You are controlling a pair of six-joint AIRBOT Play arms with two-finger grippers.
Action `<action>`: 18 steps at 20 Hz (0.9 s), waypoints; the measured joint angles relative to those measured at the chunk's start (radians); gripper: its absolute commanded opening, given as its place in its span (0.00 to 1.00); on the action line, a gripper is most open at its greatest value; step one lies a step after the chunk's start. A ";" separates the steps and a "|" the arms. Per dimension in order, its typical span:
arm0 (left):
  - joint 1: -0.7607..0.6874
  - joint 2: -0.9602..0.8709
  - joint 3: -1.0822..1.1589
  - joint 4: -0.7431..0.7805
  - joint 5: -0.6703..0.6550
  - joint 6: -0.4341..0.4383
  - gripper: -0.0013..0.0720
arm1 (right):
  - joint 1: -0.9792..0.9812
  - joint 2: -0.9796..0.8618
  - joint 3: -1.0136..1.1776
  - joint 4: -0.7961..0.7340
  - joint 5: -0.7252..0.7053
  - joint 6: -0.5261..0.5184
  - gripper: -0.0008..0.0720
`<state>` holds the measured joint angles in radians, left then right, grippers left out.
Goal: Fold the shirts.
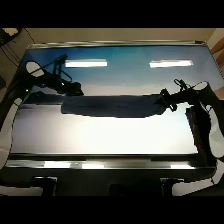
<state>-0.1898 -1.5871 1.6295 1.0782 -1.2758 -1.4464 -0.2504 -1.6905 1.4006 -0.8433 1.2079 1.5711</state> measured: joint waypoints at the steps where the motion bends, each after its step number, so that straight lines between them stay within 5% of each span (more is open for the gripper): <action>1: -0.050 -0.001 -0.032 -0.003 0.042 0.007 0.05 | 0.002 0.047 0.000 0.000 0.020 -0.002 0.08; 8: -0.315 -0.147 -0.127 -0.228 0.309 -0.023 0.05 | 0.005 0.417 0.001 -0.082 0.207 0.026 0.08; 13: -0.427 -0.314 -0.079 -0.568 0.357 0.006 0.05 | 0.006 0.609 0.001 -0.107 0.317 0.059 0.08; 18: -0.547 -0.426 0.006 -0.722 0.362 0.023 0.05 | 0.007 0.700 0.001 -0.117 0.368 0.082 0.08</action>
<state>-0.7372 -2.0129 1.6352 0.3561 -0.9138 -1.4239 -0.2432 -0.9909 1.4017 -0.9600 1.5761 1.6531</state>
